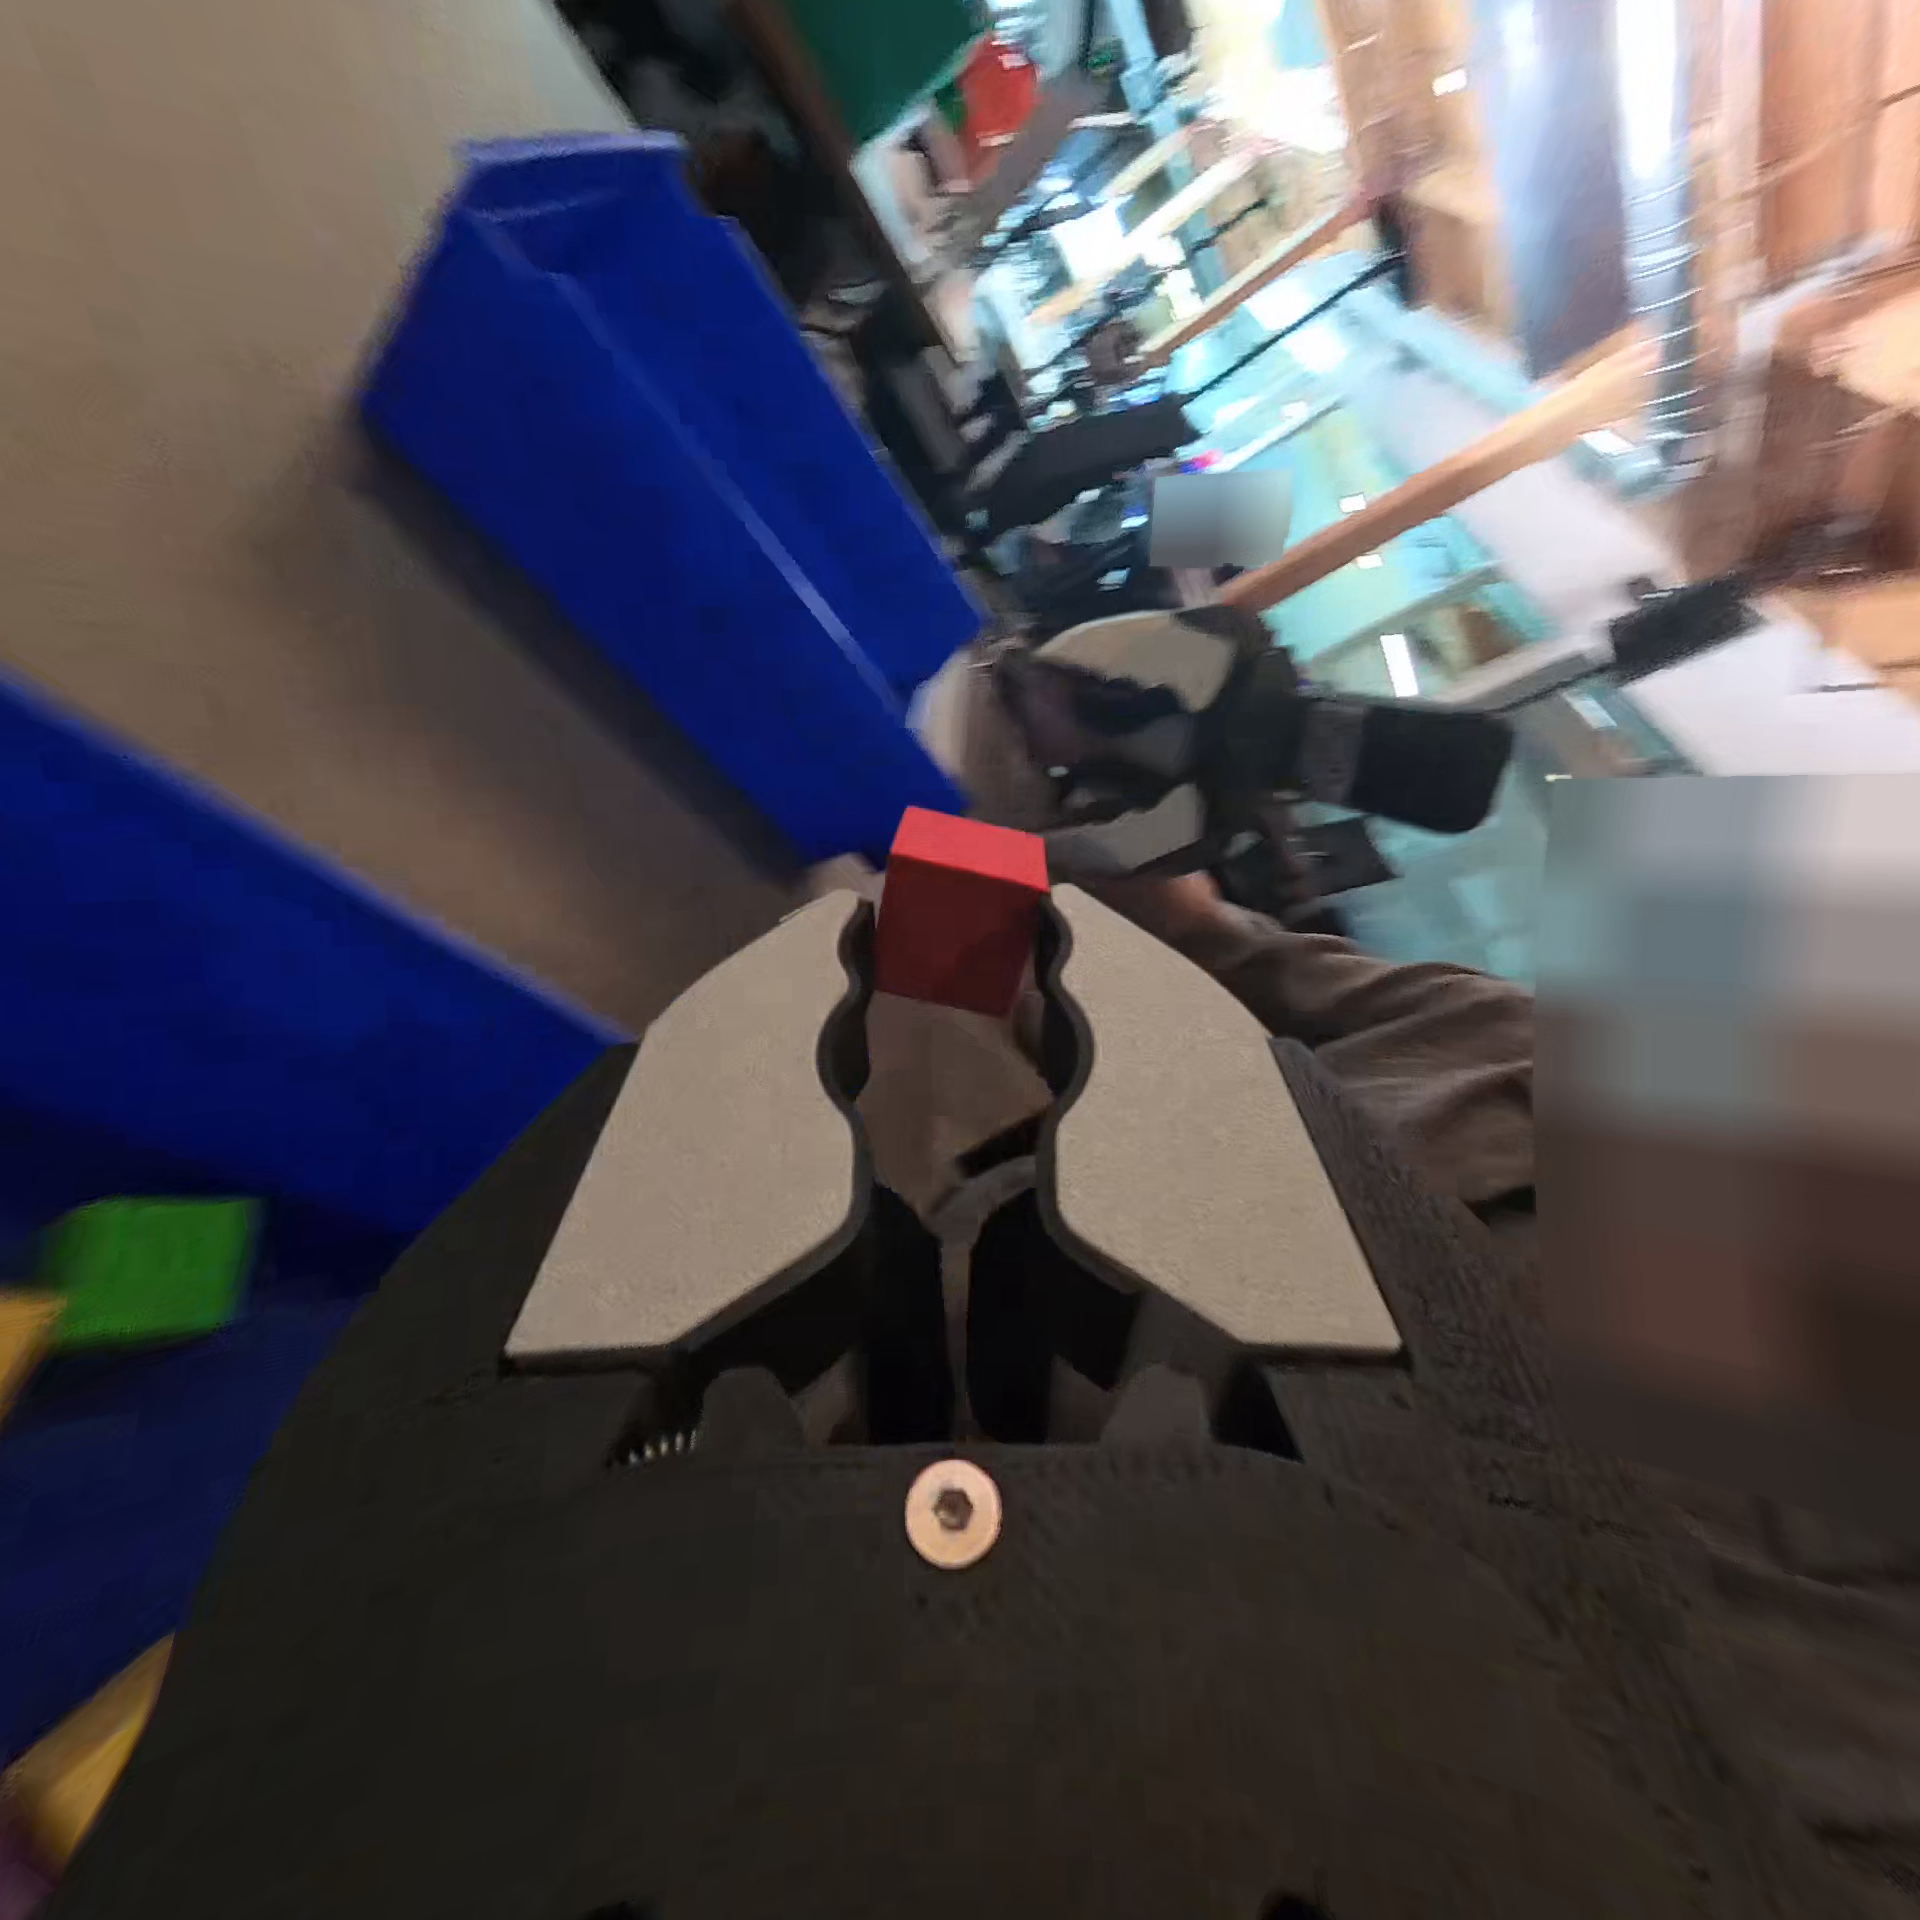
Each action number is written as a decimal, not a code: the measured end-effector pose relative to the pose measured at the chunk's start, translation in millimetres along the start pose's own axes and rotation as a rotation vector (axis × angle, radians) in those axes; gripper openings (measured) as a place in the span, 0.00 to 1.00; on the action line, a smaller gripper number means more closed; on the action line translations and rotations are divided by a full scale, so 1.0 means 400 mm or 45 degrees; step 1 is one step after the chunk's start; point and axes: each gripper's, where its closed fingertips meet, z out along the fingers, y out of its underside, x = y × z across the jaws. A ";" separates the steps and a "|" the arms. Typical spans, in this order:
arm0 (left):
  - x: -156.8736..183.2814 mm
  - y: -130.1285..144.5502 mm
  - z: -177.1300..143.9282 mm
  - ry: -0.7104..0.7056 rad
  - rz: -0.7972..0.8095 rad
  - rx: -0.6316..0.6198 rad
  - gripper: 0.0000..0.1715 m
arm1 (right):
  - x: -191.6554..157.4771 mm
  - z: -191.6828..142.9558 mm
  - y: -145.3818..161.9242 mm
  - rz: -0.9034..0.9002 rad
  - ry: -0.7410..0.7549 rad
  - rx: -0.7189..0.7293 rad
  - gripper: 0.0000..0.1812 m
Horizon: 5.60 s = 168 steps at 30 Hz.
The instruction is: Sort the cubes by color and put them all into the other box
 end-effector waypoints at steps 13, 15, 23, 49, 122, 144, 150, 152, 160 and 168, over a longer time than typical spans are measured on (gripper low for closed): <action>0.150 0.084 0.125 0.283 -0.012 -0.119 0.18 | -0.063 0.069 -0.207 -0.246 0.089 0.200 0.16; 0.153 0.084 0.133 0.294 -0.003 -0.115 0.18 | -0.064 0.060 -0.203 -0.251 0.096 0.192 0.16; 0.154 0.022 0.083 0.075 0.217 0.177 0.23 | 0.080 -0.032 -0.062 -0.247 0.145 -0.130 0.16; 0.099 0.096 -0.072 -0.600 0.497 0.280 0.12 | 0.311 -0.085 0.821 0.888 -0.120 -1.737 0.16; 0.234 0.102 0.069 0.236 0.047 0.195 0.22 | -0.099 0.005 -0.237 0.147 -0.100 0.294 0.32; 0.299 0.130 0.100 0.397 0.161 0.253 0.26 | -0.128 -0.011 -0.316 0.191 -0.153 0.418 0.20; 0.281 0.107 0.047 0.076 0.334 0.363 0.23 | -0.062 -0.059 -0.270 0.186 -0.068 0.347 0.20; 0.271 0.116 0.026 -0.052 0.384 0.364 0.23 | -0.011 -0.084 -0.233 0.204 -0.013 0.284 0.20; 0.307 0.145 -0.041 -0.202 0.513 0.404 0.20 | 0.226 -0.164 0.142 0.384 0.115 -0.502 0.20; 0.350 0.137 -0.106 -0.282 0.624 0.498 0.18 | 0.200 -0.164 0.499 0.680 -0.168 -1.196 0.20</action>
